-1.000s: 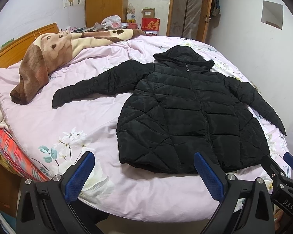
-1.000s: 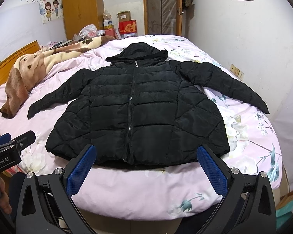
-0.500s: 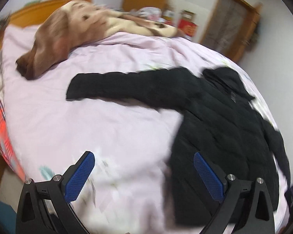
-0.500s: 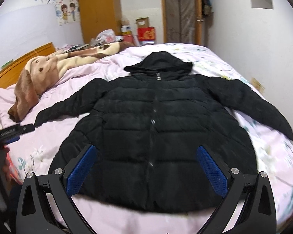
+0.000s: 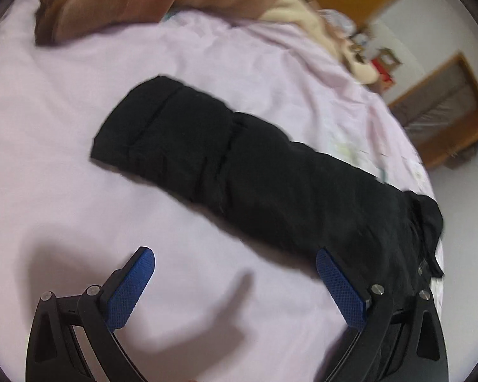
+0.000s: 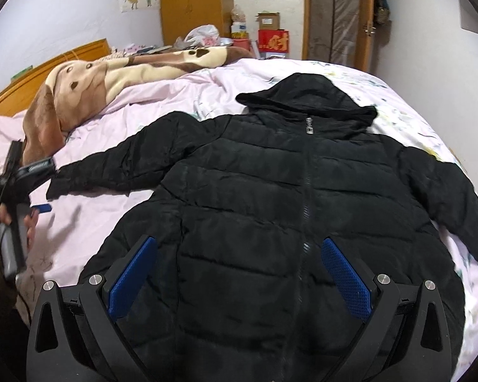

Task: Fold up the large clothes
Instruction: 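Grasp the jacket sleeve with the left gripper and fold it across the body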

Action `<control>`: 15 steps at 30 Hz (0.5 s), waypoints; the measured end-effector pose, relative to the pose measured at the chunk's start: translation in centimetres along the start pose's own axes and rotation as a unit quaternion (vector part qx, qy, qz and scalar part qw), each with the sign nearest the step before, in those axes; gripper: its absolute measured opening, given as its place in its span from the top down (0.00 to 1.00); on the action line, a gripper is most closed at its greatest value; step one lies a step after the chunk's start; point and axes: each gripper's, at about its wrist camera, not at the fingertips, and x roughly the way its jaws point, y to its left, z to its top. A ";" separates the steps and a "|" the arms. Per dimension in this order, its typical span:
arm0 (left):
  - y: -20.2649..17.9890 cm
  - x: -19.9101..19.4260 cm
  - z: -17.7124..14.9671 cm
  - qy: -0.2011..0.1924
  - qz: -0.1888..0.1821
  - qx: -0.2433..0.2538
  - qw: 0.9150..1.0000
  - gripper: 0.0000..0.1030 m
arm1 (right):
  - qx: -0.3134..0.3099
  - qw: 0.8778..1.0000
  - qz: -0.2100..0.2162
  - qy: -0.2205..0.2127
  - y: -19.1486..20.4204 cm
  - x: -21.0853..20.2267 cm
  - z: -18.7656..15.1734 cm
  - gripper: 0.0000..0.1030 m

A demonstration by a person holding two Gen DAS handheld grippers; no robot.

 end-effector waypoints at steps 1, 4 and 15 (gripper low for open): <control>0.2 1.3 0.9 0.001 0.012 -0.011 1.000 0.00 | -0.002 1.000 0.001 0.002 0.1 0.4 0.1 0.00; 0.4 3.4 2.2 -0.003 0.011 -0.041 0.999 0.00 | -0.010 1.000 0.007 0.006 0.5 1.6 0.5 0.00; -0.2 6.1 4.0 -0.011 0.017 -0.090 0.996 0.12 | -0.020 1.000 0.002 0.021 1.3 5.3 1.3 0.00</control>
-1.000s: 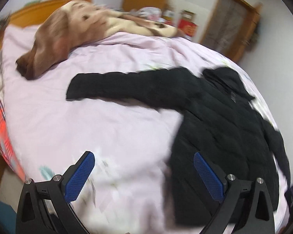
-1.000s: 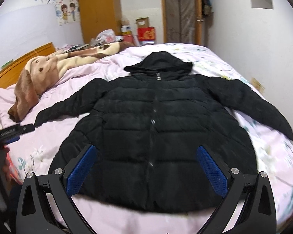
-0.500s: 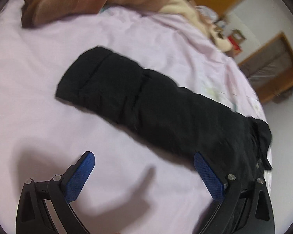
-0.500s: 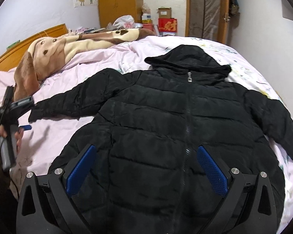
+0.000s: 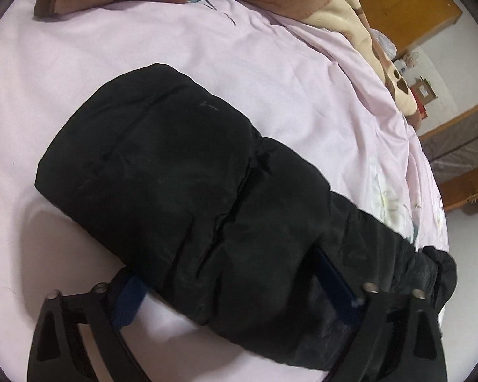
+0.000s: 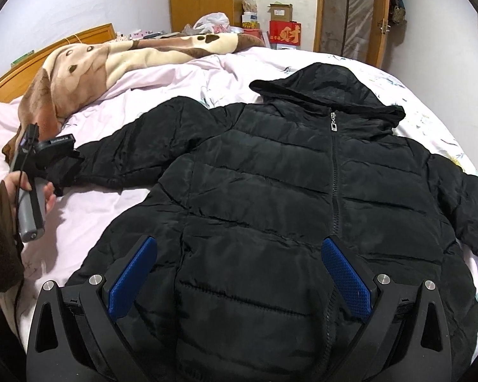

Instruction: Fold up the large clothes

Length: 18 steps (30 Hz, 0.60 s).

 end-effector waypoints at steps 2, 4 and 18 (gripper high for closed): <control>-0.3 -0.3 0.0 -0.003 0.005 0.000 1.000 0.29 | -0.005 1.000 -0.009 0.000 0.1 0.5 0.3 0.00; -0.9 -0.7 0.1 -0.011 0.006 0.009 1.000 0.49 | -0.006 1.000 -0.020 -0.002 0.1 0.6 0.5 0.00; -12.9 -9.3 -4.7 -0.172 0.021 0.253 0.952 0.82 | 0.015 0.997 -0.073 -0.023 -2.5 -1.0 1.9 0.00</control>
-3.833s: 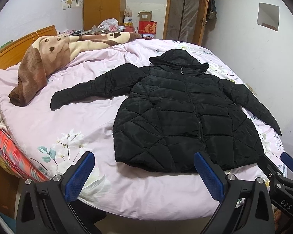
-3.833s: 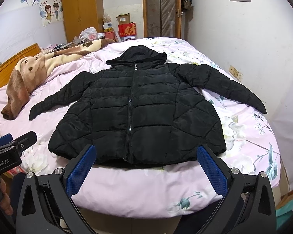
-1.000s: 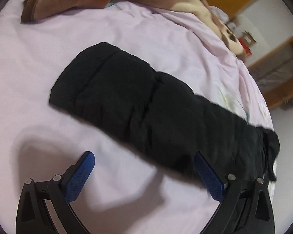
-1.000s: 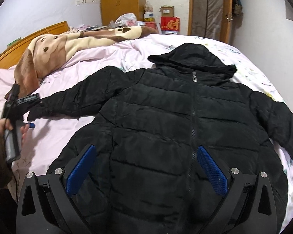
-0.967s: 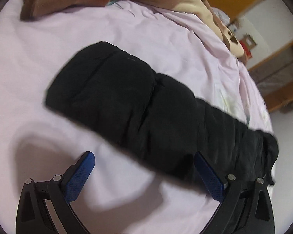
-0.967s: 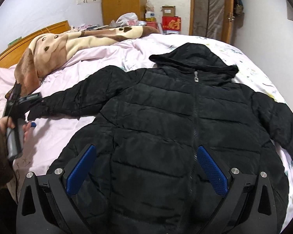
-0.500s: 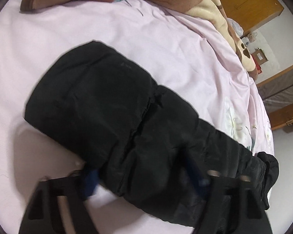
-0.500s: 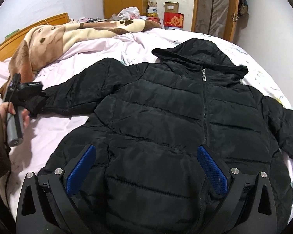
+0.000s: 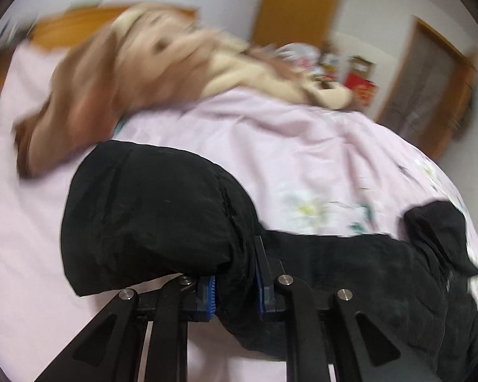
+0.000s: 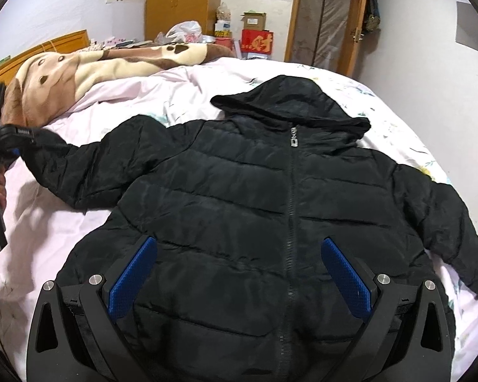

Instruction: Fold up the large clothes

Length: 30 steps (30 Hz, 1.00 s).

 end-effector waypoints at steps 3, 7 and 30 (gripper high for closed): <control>-4.3 -2.3 0.0 -0.021 -0.031 0.059 0.998 0.82 | 0.004 1.000 -0.016 -0.008 -1.0 -0.6 0.5 0.00; -10.9 -4.2 -0.7 -0.042 -0.071 0.139 0.987 0.82 | 0.021 0.999 -0.025 -0.016 -2.7 -1.1 0.9 0.00; -29.1 0.5 -12.7 0.061 -0.155 0.308 0.937 0.81 | 0.114 0.992 -0.044 0.013 -13.8 2.4 -0.4 0.00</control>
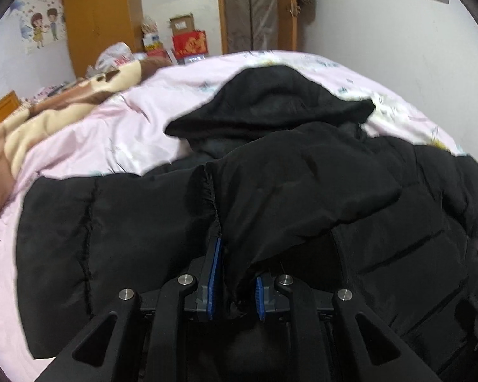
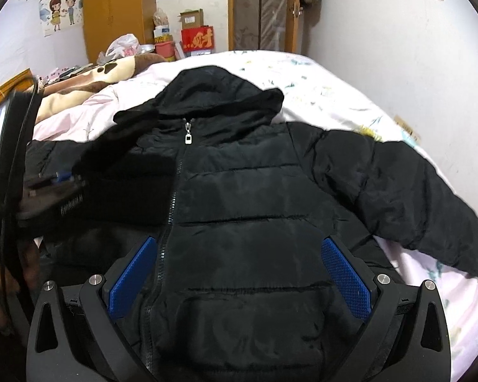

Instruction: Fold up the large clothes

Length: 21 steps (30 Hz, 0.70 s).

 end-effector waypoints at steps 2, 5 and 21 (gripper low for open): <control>0.4 1.0 -0.7 0.019 -0.018 -0.004 1.000 0.78 | 0.008 1.000 0.011 0.007 -0.4 0.8 0.4 0.00; 0.9 0.6 -1.6 0.023 -0.041 0.003 0.999 0.61 | 0.018 0.999 0.034 0.013 -0.4 2.0 1.1 0.00; 12.0 -8.1 -5.4 0.012 -0.012 -0.059 0.998 0.30 | 0.041 0.981 0.172 0.084 7.2 10.6 3.8 0.21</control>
